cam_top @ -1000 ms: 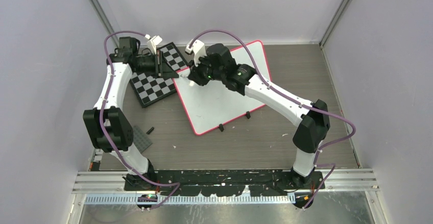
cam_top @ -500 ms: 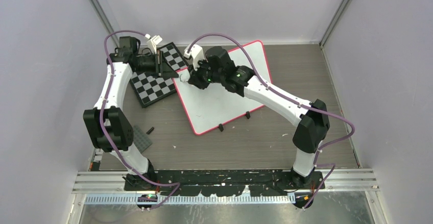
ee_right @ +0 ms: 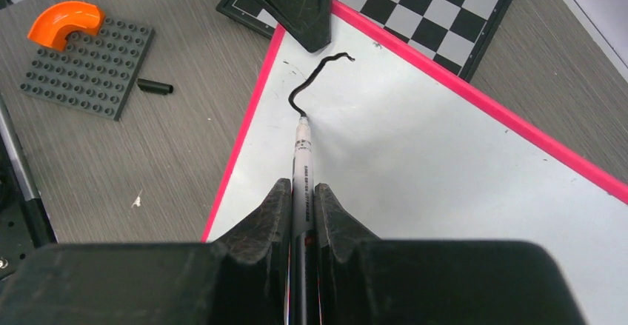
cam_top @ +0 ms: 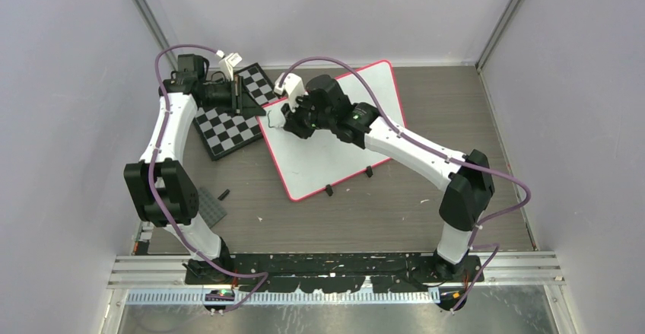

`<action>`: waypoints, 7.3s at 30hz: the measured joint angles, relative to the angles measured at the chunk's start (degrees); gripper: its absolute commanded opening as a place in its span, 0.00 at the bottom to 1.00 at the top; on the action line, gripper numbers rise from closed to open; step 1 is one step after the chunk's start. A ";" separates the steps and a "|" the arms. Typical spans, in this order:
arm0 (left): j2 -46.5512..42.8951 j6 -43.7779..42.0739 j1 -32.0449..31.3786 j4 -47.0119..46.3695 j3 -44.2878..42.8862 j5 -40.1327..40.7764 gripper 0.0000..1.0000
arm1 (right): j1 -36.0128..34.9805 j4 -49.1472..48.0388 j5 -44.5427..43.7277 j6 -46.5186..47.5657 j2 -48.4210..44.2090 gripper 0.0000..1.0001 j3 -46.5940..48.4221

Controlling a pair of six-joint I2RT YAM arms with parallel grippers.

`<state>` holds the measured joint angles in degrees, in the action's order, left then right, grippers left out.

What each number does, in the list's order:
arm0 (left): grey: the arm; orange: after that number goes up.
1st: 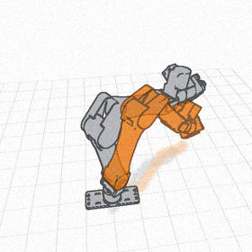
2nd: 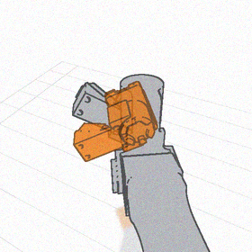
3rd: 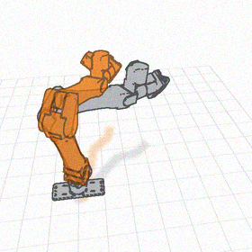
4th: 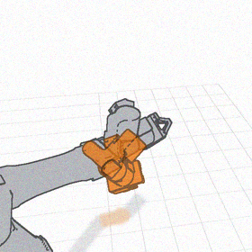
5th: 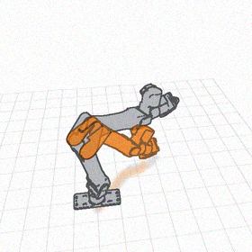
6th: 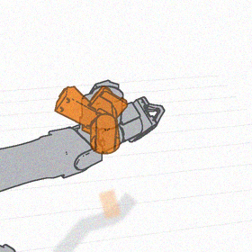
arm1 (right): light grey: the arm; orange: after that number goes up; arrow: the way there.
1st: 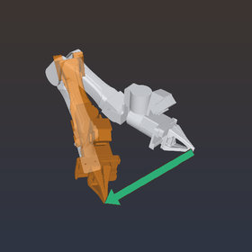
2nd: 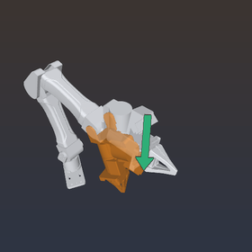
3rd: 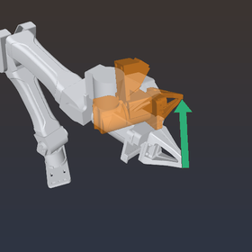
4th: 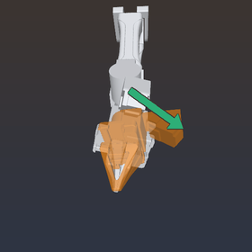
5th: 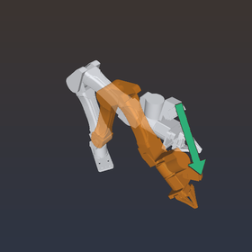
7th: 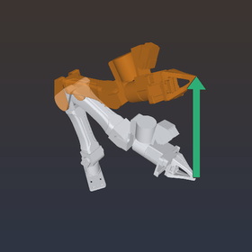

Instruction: Write a sentence on the whiteboard

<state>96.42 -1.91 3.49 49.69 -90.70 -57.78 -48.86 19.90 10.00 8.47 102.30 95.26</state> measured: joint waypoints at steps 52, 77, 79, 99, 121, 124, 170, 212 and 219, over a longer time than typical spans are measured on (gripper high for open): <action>11.13 -16.63 -1.77 14.99 -15.74 -2.19 0.13 | 6.69 2.58 6.64 -2.62 -6.19 0.00 -1.09; 11.15 -15.23 -2.34 15.32 -15.78 -1.22 0.00 | 5.90 3.74 4.15 -0.55 0.22 0.00 2.86; 11.15 -15.26 -2.34 15.32 -15.78 -1.14 0.00 | 5.84 3.78 3.65 -0.33 0.22 0.00 2.86; 11.15 -15.23 -2.25 15.15 -15.65 -0.39 0.00 | 5.09 5.62 3.76 0.37 -0.79 0.00 -0.68; 11.15 -15.23 -2.23 15.08 -15.65 -0.09 0.00 | 6.54 5.90 3.32 0.70 0.04 0.00 2.05; 11.15 -15.23 -2.23 15.08 -15.65 -0.11 0.00 | 5.99 6.45 3.69 1.33 -0.20 0.00 0.94; 11.15 -15.32 -2.75 15.13 -15.56 -0.81 0.00 | 10.12 8.33 5.66 1.03 -2.25 0.00 1.66; 11.15 -16.35 -2.95 15.32 -15.56 -0.22 0.00 | 11.13 9.31 5.27 3.32 -0.35 0.00 4.74; 11.15 -16.37 -2.95 15.34 -15.56 -0.11 0.00 | 10.19 10.23 5.81 3.85 -1.22 0.00 1.90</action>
<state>107.57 -18.28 0.54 65.04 -106.26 -57.89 -38.68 30.13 15.81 12.32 101.08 97.17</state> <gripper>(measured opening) 0.118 0.186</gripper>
